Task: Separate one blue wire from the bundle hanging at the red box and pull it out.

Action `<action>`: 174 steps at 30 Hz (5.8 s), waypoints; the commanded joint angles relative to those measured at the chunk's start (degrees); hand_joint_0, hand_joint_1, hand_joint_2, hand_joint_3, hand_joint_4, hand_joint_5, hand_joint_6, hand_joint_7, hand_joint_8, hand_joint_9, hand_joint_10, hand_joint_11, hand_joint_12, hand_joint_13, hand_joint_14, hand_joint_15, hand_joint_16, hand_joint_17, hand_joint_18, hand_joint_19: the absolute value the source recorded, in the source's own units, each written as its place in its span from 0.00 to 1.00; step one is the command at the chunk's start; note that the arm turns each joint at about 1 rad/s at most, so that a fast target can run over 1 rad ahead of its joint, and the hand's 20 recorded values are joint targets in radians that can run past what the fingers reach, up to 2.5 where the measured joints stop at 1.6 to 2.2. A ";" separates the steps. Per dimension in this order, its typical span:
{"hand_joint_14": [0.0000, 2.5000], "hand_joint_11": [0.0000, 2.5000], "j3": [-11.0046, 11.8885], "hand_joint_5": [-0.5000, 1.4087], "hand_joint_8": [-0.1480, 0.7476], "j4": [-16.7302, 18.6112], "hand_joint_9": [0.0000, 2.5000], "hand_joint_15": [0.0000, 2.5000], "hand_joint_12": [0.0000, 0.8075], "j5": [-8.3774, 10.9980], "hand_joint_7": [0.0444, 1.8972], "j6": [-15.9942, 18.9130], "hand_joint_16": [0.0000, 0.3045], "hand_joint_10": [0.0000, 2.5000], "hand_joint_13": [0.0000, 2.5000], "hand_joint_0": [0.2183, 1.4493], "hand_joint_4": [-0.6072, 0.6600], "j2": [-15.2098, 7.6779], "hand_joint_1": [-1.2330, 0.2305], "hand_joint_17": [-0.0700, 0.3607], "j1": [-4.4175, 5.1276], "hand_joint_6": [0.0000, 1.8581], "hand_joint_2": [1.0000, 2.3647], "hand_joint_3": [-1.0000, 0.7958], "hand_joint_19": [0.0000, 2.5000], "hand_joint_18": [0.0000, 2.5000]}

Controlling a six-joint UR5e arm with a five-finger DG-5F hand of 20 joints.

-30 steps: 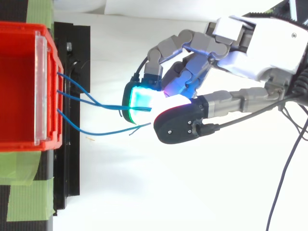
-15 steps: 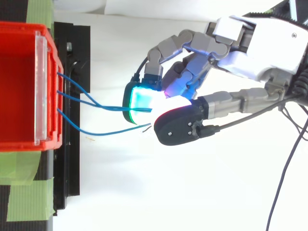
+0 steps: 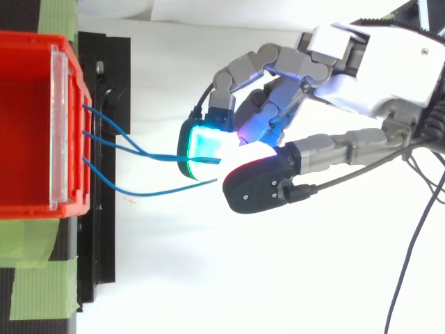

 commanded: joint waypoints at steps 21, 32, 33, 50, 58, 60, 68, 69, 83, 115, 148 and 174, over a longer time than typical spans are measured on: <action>0.01 0.58 0.00 0.15 0.54 0.00 0.46 0.47 0.50 0.00 0.49 0.00 0.18 0.00 0.54 0.35 0.60 -0.07 0.33 0.45 0.04 0.50 0.00 0.29 0.21 0.30; 0.01 0.58 0.00 0.15 0.55 0.00 0.46 0.48 0.50 0.00 0.49 0.00 0.18 0.00 0.54 0.32 0.61 0.02 0.43 0.45 0.04 0.50 0.00 0.29 0.22 0.30; 0.01 0.58 0.00 0.15 0.55 0.00 0.47 0.47 0.51 0.00 0.49 0.00 0.18 0.00 0.55 0.32 0.61 0.02 0.44 0.45 -0.05 0.50 0.00 0.30 0.23 0.30; 0.01 0.57 0.00 0.15 0.55 0.00 0.47 0.47 0.50 0.18 0.50 0.00 0.18 0.00 0.55 0.34 0.60 0.02 0.41 0.45 -0.05 0.50 0.01 0.35 0.23 0.31; 0.01 0.58 0.00 0.15 0.56 0.00 0.47 0.47 0.50 0.18 0.51 0.00 0.18 0.00 0.55 0.36 0.56 0.02 0.33 0.45 0.04 0.51 0.01 0.40 0.22 0.31; 0.01 0.58 0.00 0.15 0.55 0.00 0.47 0.47 0.51 0.18 0.50 0.00 0.18 0.01 0.54 0.36 0.56 0.02 0.31 0.45 0.04 0.51 0.01 0.39 0.22 0.31; 0.01 0.58 0.00 0.15 0.54 0.00 0.44 0.46 0.51 0.00 0.50 0.00 0.18 0.00 0.52 0.41 0.58 0.02 0.22 0.45 0.04 0.51 0.01 0.37 0.20 0.29; 0.01 0.58 0.00 0.15 0.53 0.00 0.43 0.46 0.50 0.18 0.50 0.00 0.18 0.00 0.52 0.42 0.57 0.02 0.21 0.45 -0.05 0.51 0.01 0.36 0.20 0.29; 0.01 0.56 0.00 0.15 0.54 0.00 0.44 0.46 0.51 0.00 0.49 0.00 0.18 0.01 0.52 0.31 0.60 0.02 0.37 0.45 0.04 0.50 0.00 0.28 0.23 0.29; 0.01 0.57 0.00 0.15 0.54 0.00 0.45 0.46 0.50 0.00 0.52 0.17 0.18 0.01 0.52 0.34 0.54 0.02 0.30 0.45 0.04 0.51 0.01 0.45 0.22 0.30; 0.01 0.53 0.00 0.13 0.51 0.00 0.34 0.41 0.52 0.00 0.51 0.26 0.18 0.01 0.46 0.40 0.55 0.02 0.20 0.45 0.04 0.50 0.00 0.32 0.18 0.28; 0.01 0.59 0.00 0.14 0.55 0.00 0.44 0.46 0.53 0.18 0.51 0.09 0.20 0.00 0.53 0.25 0.63 0.02 0.41 0.49 0.04 0.49 0.00 0.29 0.23 0.30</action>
